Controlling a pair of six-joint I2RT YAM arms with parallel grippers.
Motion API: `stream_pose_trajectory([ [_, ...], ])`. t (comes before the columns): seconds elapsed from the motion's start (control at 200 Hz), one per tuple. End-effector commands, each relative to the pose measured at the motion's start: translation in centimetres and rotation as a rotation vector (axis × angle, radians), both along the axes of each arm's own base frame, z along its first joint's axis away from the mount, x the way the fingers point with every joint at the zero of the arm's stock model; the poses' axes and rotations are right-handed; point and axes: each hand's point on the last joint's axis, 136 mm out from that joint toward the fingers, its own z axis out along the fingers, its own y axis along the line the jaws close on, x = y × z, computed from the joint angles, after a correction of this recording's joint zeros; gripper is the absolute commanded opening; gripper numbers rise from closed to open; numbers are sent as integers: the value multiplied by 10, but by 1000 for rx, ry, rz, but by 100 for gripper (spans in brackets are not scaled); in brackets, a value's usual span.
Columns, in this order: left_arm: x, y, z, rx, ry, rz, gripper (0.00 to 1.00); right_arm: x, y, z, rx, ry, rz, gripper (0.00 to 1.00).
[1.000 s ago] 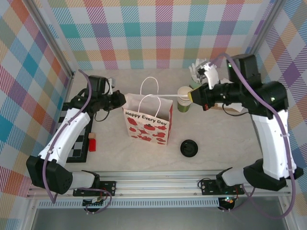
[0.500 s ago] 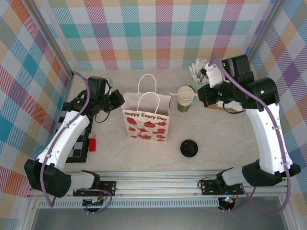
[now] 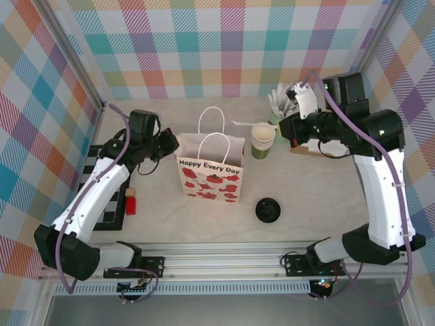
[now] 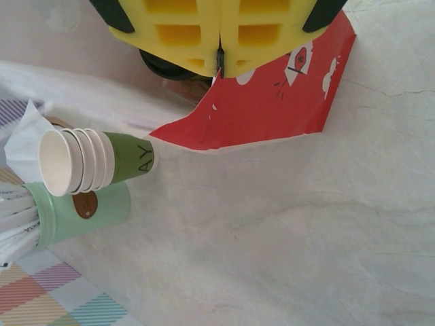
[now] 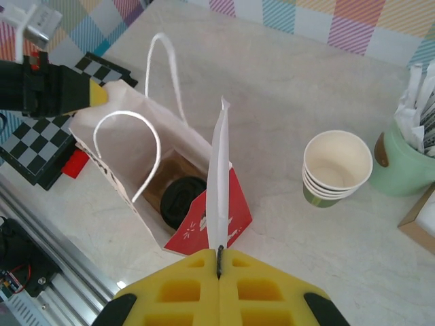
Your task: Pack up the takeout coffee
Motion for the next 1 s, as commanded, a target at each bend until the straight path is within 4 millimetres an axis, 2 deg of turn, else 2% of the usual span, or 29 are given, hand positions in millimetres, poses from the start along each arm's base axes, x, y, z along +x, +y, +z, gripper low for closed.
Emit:
stream_pose_trajectory([
  [0.0, -2, 2, 5, 9, 4, 28, 3, -20, -1, -3, 8, 38, 40, 0],
  [0.195, -1, 4, 6, 13, 1, 40, 4, -41, 13, -26, 70, 163, 122, 0],
  [0.345, 1, 0, 6, 2, 1, 24, 5, -38, 19, -37, 84, 193, 136, 0],
  [0.435, 1, -3, 6, -12, -5, 11, 5, -21, 27, -45, 90, 214, 125, 0],
  [0.65, 0, -9, 10, -59, -15, 0, 8, 41, 63, -70, 139, 302, 103, 0],
  [0.775, 0, -11, 11, -71, -17, -1, 9, 55, 90, -86, 114, 369, 135, 0],
  [0.915, 1, -11, 11, -87, -22, 13, 9, 64, 120, -88, 130, 406, 147, 0],
  [0.995, 2, -13, 12, -93, -25, 14, 9, 70, 129, -99, 71, 406, 107, 0],
])
